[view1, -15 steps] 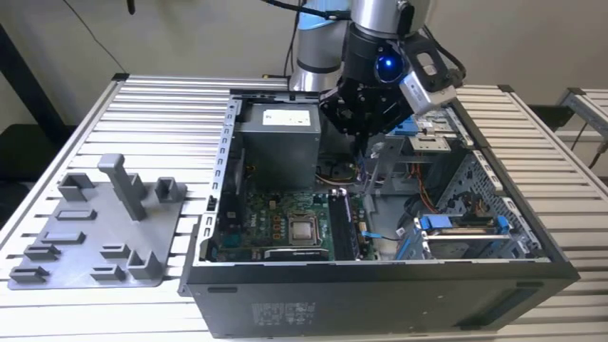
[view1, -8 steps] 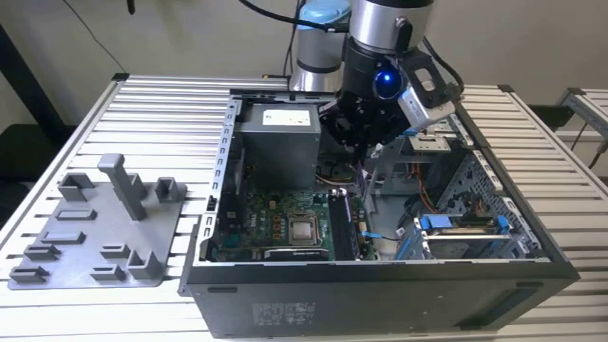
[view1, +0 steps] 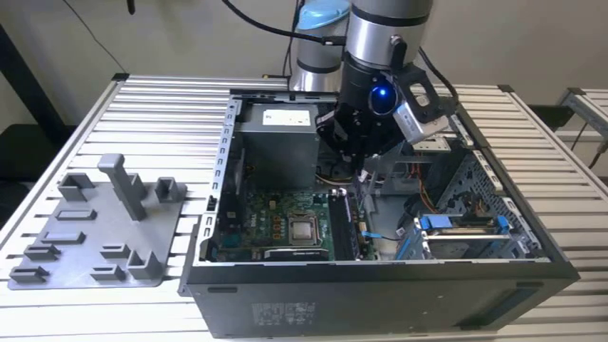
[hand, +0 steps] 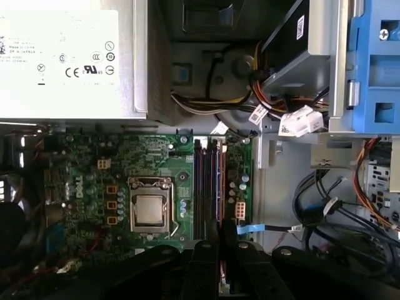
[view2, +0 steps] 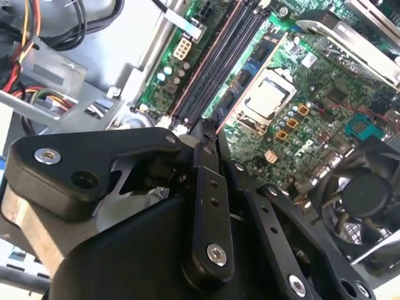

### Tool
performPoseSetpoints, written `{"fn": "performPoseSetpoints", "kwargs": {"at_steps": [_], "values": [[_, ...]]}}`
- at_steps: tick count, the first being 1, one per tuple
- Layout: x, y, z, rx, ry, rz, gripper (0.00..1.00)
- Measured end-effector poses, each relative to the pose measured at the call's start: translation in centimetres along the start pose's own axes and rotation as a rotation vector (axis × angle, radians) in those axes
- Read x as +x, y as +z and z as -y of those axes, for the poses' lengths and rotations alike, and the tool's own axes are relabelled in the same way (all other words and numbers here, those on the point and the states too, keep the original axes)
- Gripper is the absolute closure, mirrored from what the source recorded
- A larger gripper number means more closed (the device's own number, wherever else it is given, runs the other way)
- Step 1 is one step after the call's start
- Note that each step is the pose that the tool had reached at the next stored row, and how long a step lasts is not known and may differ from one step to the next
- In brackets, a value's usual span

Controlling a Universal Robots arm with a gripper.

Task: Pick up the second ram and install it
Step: 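Insert the second ram into the second slot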

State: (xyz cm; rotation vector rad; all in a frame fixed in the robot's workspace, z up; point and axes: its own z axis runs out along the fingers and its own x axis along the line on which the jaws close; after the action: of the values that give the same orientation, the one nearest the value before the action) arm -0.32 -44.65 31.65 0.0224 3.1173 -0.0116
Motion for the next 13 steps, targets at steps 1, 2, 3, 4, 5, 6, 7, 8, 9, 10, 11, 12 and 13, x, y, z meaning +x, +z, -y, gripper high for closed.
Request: {"fn": "performPoseSetpoints", "kwargs": {"at_steps": [1, 2, 3, 4, 5, 6, 7, 8, 9, 10, 11, 12, 13], "values": [[0.07, 0.18, 0.05, 0.0000, 0.001, 0.0000, 0.86], [0.11, 0.36, 0.11, 0.0000, 0.002, 0.0001, 0.86], [0.13, 0.54, 0.18, 0.0000, 0.002, 0.0000, 0.86], [0.15, 0.73, 0.29, 0.0001, 0.002, 0.0000, 0.86], [0.17, 0.90, 0.40, 0.0002, 0.002, 0.0000, 0.86], [0.18, 1.08, 0.51, 0.0002, 0.002, -0.0001, 0.86], [0.19, 1.27, 0.64, 0.0001, 0.002, 0.0000, 0.86], [0.20, 1.45, 0.79, 0.0000, 0.002, 0.0000, 0.86], [0.21, 1.64, 0.96, 0.0000, 0.002, 0.0000, 0.86], [0.22, 1.83, 1.09, -0.0002, 0.002, 0.0001, 0.86], [0.23, 2.01, 1.22, 0.0000, 0.002, 0.0000, 0.86], [0.24, 2.19, 1.35, 0.0000, 0.002, 0.0000, 0.86], [0.27, 2.37, 1.46, -0.0001, 0.002, 0.0001, 0.86]]}}
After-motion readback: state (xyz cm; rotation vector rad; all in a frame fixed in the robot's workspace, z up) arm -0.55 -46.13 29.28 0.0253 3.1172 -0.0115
